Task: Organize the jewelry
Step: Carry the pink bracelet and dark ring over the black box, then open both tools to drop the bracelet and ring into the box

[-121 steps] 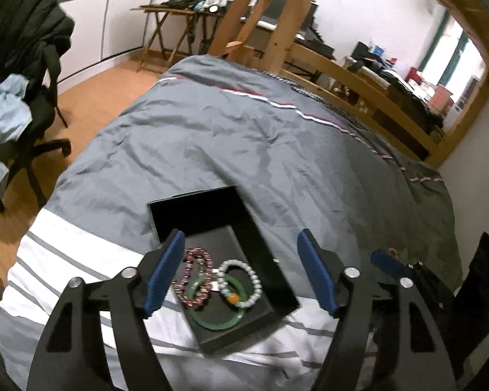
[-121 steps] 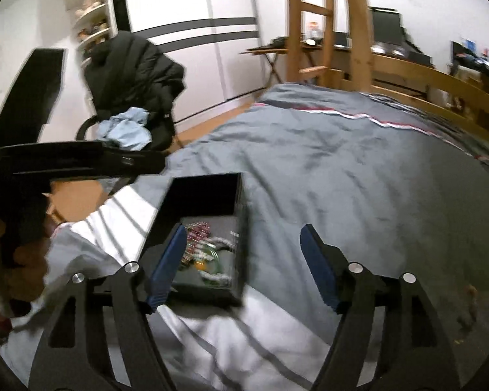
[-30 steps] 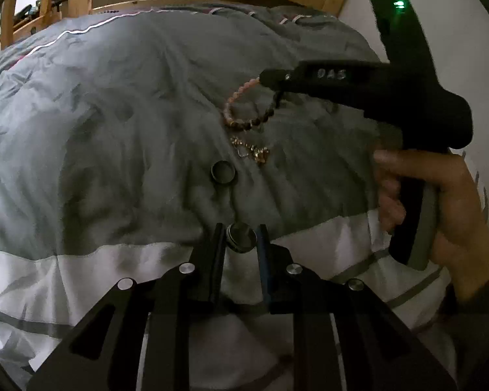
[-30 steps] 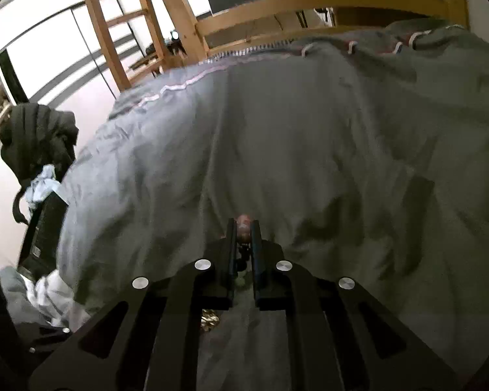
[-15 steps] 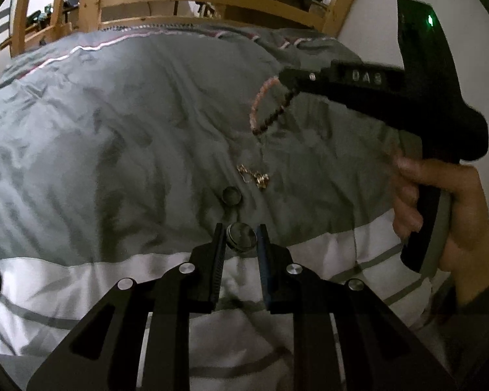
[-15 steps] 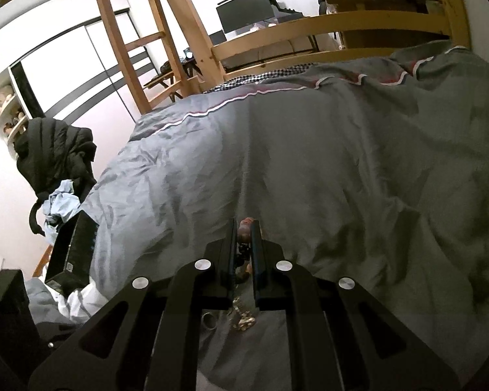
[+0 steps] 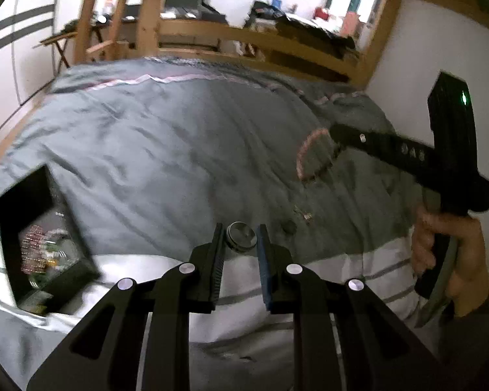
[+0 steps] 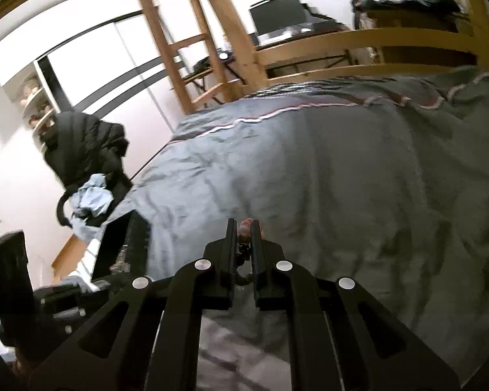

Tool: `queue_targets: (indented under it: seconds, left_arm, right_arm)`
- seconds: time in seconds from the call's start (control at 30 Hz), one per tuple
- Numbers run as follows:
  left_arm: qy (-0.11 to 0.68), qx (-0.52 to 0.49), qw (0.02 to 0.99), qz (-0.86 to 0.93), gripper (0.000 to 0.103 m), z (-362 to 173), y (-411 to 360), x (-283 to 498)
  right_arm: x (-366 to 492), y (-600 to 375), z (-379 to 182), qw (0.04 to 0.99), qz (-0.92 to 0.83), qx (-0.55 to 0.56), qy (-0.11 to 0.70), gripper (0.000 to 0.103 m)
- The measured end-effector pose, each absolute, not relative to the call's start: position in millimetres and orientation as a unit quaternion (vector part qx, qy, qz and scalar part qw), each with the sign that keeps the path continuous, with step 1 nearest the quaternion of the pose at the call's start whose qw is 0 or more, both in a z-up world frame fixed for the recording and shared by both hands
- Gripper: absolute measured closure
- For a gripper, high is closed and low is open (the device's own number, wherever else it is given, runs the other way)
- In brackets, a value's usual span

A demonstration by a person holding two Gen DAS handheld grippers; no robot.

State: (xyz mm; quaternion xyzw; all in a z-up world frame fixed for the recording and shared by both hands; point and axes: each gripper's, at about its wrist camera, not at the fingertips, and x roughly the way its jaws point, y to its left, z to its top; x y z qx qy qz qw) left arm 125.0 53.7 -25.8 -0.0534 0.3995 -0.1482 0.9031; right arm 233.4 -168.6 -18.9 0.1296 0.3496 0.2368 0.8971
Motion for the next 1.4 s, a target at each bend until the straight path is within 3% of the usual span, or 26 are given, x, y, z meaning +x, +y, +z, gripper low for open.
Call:
queue_targets:
  seconds: [0.63,0.9,1.2,1.23,1.27,1.3,1.33,1.37,1.4]
  left_arm:
    - [0.368,-0.065,0.925,-0.063,0.085,0,200,109]
    - [0.383,-0.05,0.922,-0.017,0.085,-30,250,111]
    - [0.41,-0.062,0.909,-0.03,0.084,-69,254,120]
    - [0.412,-0.063,0.908,-0.029,0.083,-71,255,121]
    - [0.413,-0.069,0.908,-0.03,0.069,-73,256,121]
    - [0.409,-0.073,0.909,-0.027,0.043,-73,256,120]
    - [0.4,-0.078,0.913,-0.021,0.032,-71,259,117]
    - [0.383,-0.085,0.92,-0.016,0.026,-65,262,112]
    - [0.377,-0.091,0.922,-0.017,0.026,-62,264,110]
  right_arm:
    - [225,1,13,0.869,0.343,0.084,0.347,0.094]
    - [226,90,10,0.844,0.4,0.069,0.351,0.094]
    - [236,155,-23,0.82,0.418,0.04,0.389,0.094]
    - [238,160,-29,0.814,0.42,0.034,0.4,0.093]
    - [240,166,-36,0.809,0.416,0.025,0.414,0.093]
    - [240,168,-40,0.808,0.412,0.022,0.42,0.092]
    - [242,168,-44,0.806,0.411,0.022,0.425,0.087]
    - [243,165,-44,0.808,0.407,0.026,0.425,0.079]
    - [243,159,-42,0.813,0.401,0.033,0.421,0.057]
